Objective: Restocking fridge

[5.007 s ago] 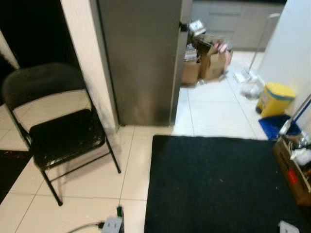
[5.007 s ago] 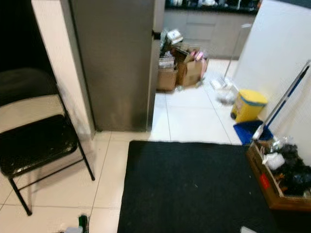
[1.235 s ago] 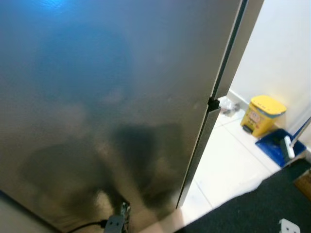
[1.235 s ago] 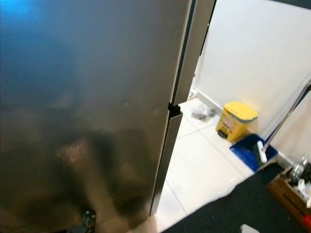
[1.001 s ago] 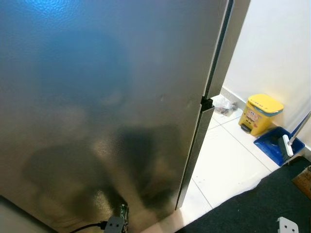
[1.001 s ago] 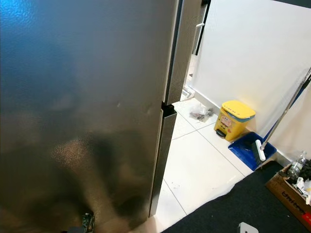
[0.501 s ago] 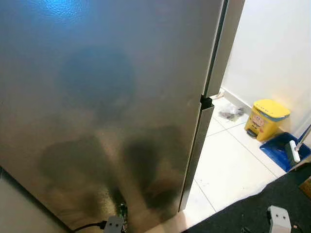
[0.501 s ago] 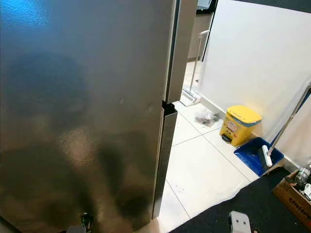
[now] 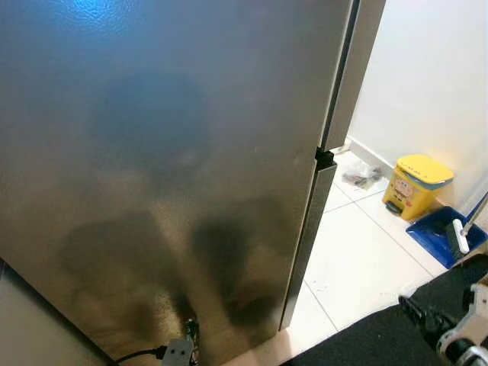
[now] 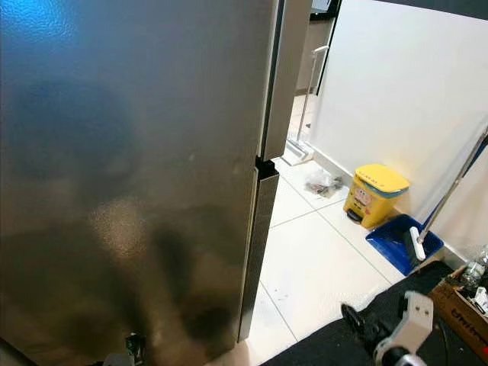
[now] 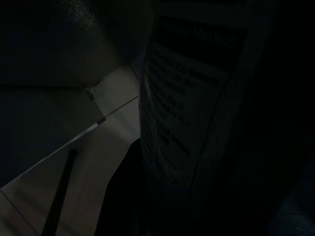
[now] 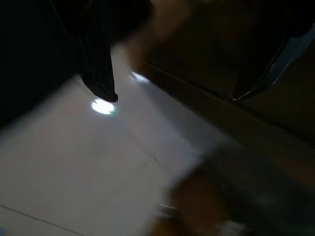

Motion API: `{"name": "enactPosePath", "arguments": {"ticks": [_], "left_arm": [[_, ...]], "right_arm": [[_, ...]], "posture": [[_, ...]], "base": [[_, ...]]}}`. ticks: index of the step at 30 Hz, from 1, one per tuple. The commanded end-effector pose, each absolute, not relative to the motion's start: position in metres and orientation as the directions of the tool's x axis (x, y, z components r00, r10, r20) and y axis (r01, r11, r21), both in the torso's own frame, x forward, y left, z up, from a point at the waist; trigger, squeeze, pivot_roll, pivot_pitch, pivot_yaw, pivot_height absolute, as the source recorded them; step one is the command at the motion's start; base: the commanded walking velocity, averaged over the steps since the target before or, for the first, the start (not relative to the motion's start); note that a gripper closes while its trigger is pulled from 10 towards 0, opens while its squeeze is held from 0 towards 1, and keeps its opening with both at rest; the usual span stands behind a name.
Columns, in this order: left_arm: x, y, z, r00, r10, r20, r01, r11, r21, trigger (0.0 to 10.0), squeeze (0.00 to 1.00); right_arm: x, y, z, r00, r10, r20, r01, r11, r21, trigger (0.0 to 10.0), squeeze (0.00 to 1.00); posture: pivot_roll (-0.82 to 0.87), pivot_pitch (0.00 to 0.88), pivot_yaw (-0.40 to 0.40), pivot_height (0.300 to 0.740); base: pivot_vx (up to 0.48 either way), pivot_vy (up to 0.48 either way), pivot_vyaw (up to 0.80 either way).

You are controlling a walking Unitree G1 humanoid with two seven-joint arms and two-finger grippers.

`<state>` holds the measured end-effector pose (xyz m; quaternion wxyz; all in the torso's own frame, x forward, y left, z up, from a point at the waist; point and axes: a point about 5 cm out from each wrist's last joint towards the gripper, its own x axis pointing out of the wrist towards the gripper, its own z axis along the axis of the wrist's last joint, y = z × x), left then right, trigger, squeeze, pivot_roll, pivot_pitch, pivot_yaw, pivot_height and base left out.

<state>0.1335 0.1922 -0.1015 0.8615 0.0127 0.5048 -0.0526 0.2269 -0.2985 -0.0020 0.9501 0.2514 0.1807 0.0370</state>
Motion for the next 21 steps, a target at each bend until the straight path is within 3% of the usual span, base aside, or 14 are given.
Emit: {"name": "enactPosePath", "arguments": {"ticks": [1,3,7,14,15,16,17,21], "left_arm": [[0.126,0.189,-0.105,0.461,-0.086,-0.883,0.107,0.993,-0.041,10.0,0.00],[0.126,0.189,-0.105,0.462,-0.085,-0.883,0.104,0.994,-0.041,10.0,0.00],[0.125,0.190,-0.105,0.460,-0.084,-0.884,0.106,0.994,-0.039,10.0,0.00],[0.114,0.195,-0.107,0.440,-0.084,-0.894,0.124,0.992,-0.032,10.0,0.00],[0.111,0.197,-0.107,0.436,-0.082,-0.896,0.126,0.992,-0.030,10.0,0.00],[0.109,0.199,-0.108,0.433,-0.081,-0.898,0.128,0.991,-0.028,10.0,0.00],[0.105,0.201,-0.108,0.427,-0.079,-0.901,0.132,0.991,-0.025,10.0,0.00],[0.092,0.210,-0.109,0.405,-0.069,-0.912,0.140,0.990,-0.012,10.0,0.00]], "right_arm": [[0.239,-0.294,0.011,0.933,0.261,-0.247,-0.103,0.854,0.511,10.0,1.00],[0.254,-0.283,0.023,0.922,0.342,-0.179,-0.215,0.840,0.498,10.0,1.00],[0.269,-0.276,0.034,0.921,0.367,-0.131,-0.269,0.842,0.467,10.0,1.00],[0.299,-0.260,0.051,0.951,0.288,-0.117,-0.221,0.892,0.393,10.0,1.00],[0.304,-0.256,0.054,0.952,0.289,-0.104,-0.228,0.891,0.393,10.0,0.90],[0.307,-0.253,0.057,0.951,0.294,-0.094,-0.235,0.888,0.396,10.0,0.90],[0.312,-0.248,0.060,0.950,0.300,-0.090,-0.243,0.888,0.391,10.0,0.00],[0.327,-0.234,0.070,0.943,0.317,-0.098,-0.270,0.904,0.332,10.0,0.00]], "posture": [[-0.03,0.000,-0.037,0.740],[-0.02,0.000,-0.038,0.740],[-0.02,0.000,-0.029,0.740],[-0.02,0.000,-0.007,0.740],[-0.02,0.000,-0.002,0.740],[-0.01,0.000,0.002,0.740],[-0.01,0.000,0.009,0.740],[-0.01,0.000,0.018,0.740]], "base": [[0.000,0.000,0.00],[0.000,0.000,0.00],[0.000,0.000,0.00],[0.000,0.000,0.00],[0.000,0.000,0.00],[0.000,0.000,0.00],[0.000,0.000,0.00],[0.000,0.000,0.00]]}}
